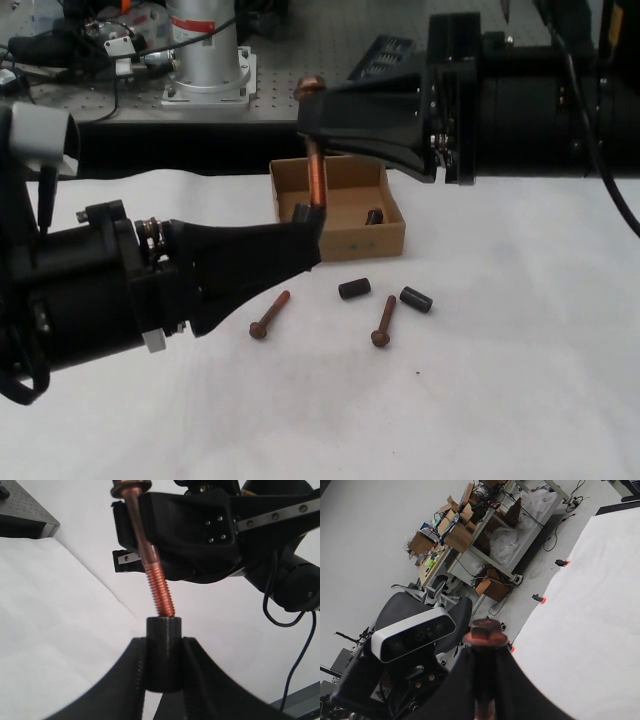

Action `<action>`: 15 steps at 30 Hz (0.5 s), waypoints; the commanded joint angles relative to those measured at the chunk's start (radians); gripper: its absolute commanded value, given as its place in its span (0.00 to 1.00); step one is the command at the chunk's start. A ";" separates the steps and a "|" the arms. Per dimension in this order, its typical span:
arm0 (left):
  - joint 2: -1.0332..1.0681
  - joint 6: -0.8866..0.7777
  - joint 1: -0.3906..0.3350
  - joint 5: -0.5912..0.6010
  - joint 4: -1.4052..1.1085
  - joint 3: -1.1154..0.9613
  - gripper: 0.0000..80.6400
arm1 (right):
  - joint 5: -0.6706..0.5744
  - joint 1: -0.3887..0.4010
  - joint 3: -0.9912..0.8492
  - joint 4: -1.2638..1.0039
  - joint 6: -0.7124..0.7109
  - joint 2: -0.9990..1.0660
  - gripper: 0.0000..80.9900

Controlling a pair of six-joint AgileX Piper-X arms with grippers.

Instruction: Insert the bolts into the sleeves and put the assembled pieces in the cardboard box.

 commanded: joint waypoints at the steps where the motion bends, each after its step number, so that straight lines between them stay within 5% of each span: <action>1: -0.012 -0.010 0.006 -0.023 -0.059 -0.005 0.01 | -0.017 0.023 -0.003 -0.003 -0.005 0.001 0.03; 15: -0.012 -0.032 0.006 -0.125 -0.126 -0.009 0.01 | 0.044 0.039 -0.003 -0.053 -0.028 -0.026 0.03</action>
